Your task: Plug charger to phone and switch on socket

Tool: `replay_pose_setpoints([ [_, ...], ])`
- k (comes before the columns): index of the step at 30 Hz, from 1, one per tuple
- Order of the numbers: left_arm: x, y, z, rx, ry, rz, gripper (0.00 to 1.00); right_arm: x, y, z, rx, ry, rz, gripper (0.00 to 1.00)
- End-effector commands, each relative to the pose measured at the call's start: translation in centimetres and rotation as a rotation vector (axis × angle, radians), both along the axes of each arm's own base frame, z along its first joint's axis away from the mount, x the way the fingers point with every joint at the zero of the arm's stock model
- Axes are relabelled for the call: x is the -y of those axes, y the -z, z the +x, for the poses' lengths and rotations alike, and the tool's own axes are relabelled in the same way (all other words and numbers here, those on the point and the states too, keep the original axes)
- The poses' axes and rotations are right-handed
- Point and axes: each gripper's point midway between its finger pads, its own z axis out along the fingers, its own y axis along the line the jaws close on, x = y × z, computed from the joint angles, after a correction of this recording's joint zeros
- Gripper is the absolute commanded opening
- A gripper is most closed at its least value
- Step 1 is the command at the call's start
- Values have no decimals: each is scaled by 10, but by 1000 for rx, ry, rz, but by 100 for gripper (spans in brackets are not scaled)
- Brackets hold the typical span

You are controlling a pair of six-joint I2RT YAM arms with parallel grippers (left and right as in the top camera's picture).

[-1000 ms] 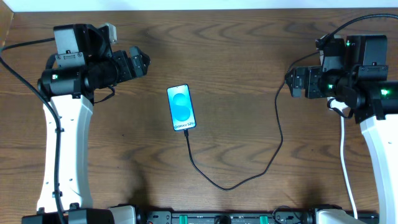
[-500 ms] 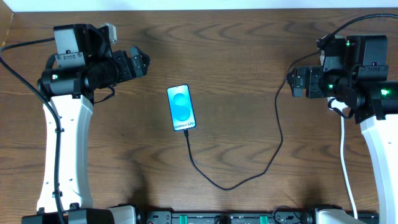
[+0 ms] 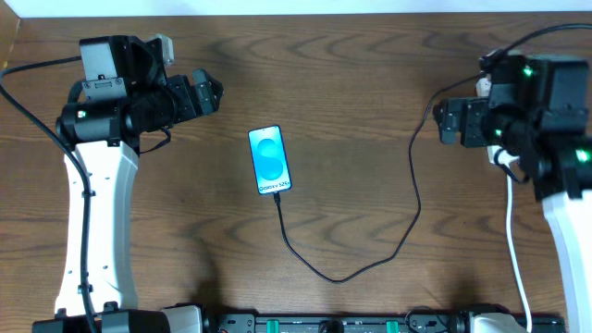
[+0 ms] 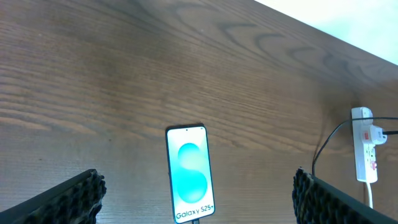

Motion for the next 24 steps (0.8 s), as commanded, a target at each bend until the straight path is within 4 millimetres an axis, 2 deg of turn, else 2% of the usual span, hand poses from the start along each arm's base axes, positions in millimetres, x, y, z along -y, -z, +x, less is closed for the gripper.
replay_pose_setpoints([
  [1,-3,-3,0,5,-15,7,98,-1,-7,-14,66,-38,-38,99],
  [11,-3,-3,0,5,-15,7,98,0,-8,-45,342,-51,-52,99],
  [16,-3,-3,0,5,-15,7,98,1,13,-65,463,-71,-87,99],
  [24,-3,-3,0,5,-15,7,98,1,43,-80,647,-73,-99,99],
])
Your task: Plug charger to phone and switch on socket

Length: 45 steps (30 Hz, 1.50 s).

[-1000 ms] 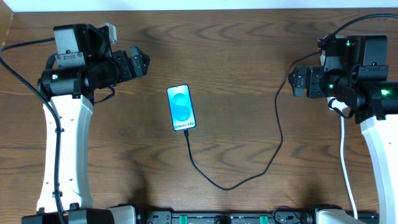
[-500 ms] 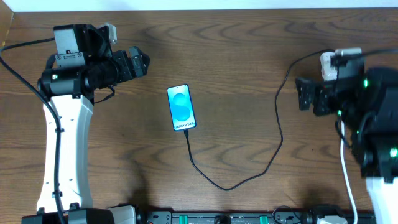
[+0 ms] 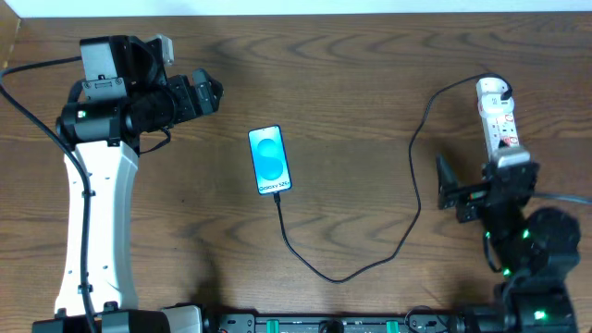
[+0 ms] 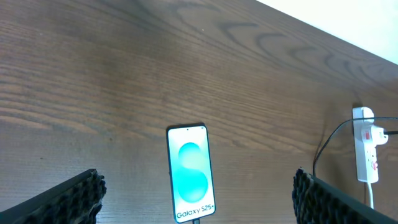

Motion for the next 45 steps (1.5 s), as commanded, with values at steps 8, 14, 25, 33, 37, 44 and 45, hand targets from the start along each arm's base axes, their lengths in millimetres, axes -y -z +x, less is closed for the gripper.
replay_pose_setpoints([
  [8,-3,-3,0,7,-13,5,98,-2,46,-25,130,-19,-50,99],
  [14,-3,-3,0,7,-13,5,98,-2,71,-28,134,-20,-55,99],
  [25,-3,-3,0,8,-13,5,98,-2,93,-27,132,-19,-56,99],
  [33,-3,-3,0,7,-13,5,98,-2,93,-27,131,-20,-55,99],
  [37,-3,-3,0,8,-13,5,98,-2,93,-27,131,-20,-55,99],
  [44,-3,-3,0,8,-13,5,98,-2,93,-27,131,-20,-55,99],
  [45,-3,-3,0,7,-13,5,98,-2,93,-27,131,-20,-55,99],
])
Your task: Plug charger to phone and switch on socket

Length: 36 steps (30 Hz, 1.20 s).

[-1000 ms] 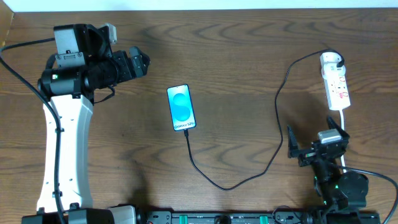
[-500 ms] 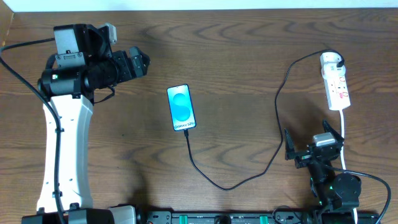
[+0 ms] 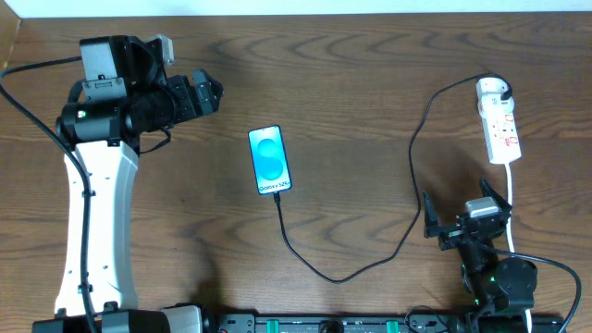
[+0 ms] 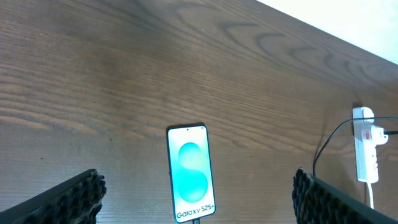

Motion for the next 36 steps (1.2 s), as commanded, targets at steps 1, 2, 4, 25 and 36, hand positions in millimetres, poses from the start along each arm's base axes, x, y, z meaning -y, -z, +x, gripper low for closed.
replay_pose_setpoints([
  [1,-3,-3,0,8,-13,5,98,-3,1,-1,8,-12,-11,99],
  [2,-3,-3,0,8,-13,5,98,-3,1,-1,8,-12,-11,99],
  [4,-3,-3,0,8,-13,5,98,-3,1,-1,8,-12,-11,99],
  [25,-3,-15,-5,46,-6,19,98,-3,1,-1,8,-12,-11,99],
  [36,-30,-48,-61,178,-153,220,98,-3,1,-1,8,-12,-11,99],
])
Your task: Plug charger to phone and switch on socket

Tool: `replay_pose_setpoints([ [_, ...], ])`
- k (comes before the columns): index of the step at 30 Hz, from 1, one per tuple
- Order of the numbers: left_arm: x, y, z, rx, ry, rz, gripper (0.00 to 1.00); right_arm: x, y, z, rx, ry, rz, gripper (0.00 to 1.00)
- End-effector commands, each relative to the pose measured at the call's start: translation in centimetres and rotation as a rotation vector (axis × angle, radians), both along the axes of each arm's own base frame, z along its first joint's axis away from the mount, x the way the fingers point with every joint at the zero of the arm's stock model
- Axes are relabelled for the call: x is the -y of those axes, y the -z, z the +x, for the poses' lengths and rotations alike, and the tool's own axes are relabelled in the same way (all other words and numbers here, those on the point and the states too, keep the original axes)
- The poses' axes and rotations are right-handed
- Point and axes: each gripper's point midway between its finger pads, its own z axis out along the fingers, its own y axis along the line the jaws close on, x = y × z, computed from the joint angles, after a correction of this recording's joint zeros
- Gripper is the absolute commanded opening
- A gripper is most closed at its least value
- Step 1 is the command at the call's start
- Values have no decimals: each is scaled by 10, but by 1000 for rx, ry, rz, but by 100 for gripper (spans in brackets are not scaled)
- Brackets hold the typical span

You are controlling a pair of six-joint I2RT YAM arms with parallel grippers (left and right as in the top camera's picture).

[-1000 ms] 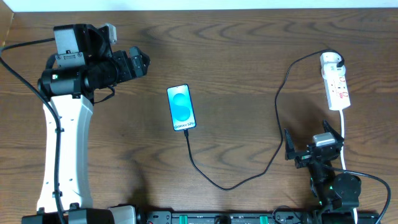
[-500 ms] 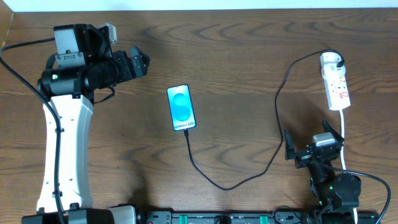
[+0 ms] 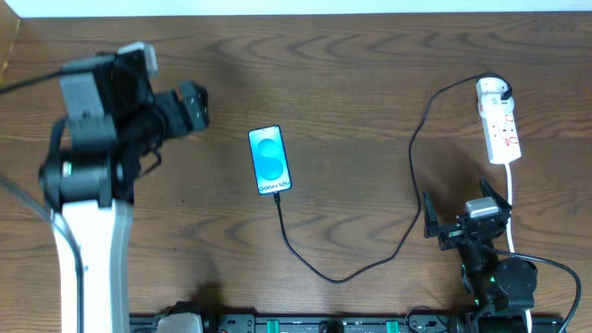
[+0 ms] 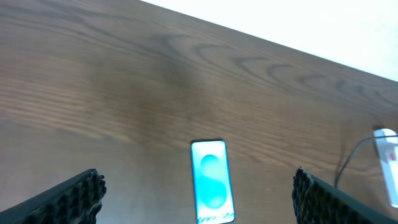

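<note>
The phone [image 3: 269,161] lies face up mid-table with its screen lit; the wrist view shows it too [image 4: 213,182]. A black charger cable [image 3: 342,276] runs from its near end, loops round and rises to the plug on the white power strip [image 3: 498,120] at the far right. My left gripper [image 3: 190,104] hangs open, high above the table to the left of the phone, with nothing between its fingers [image 4: 62,198]. By the near right edge, my right gripper [image 3: 465,213] is folded back and looks open and empty.
The cable loop [image 3: 416,176] lies across the table between the phone and the strip. The strip's white lead [image 3: 511,199] runs toward the near edge past the right arm. Bare wood lies around the phone.
My left arm has shifted left and pulled back, so the phone looks smaller and farther off in the left wrist view. The right arm, phone, cable and strip have not moved.
My right arm first hung over the power strip at the far right. It then stood nearer the front edge with the strip uncovered, and later folded at the near right edge. The left arm held still until it drew back just now.
</note>
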Motion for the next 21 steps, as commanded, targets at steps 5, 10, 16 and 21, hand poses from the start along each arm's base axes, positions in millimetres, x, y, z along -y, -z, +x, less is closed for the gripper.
replay_pose_setpoints([
  [5,-17,3,-43,81,-95,97,98,-3,1,-1,6,-12,-11,99],
  [10,-15,14,-54,180,-93,96,98,-3,1,-1,6,-12,-11,99],
  [16,-14,41,-63,332,-99,102,98,-3,1,-1,6,-12,-11,99],
  [21,-13,61,-74,449,-104,108,98,-3,1,-1,6,-12,-11,99],
])
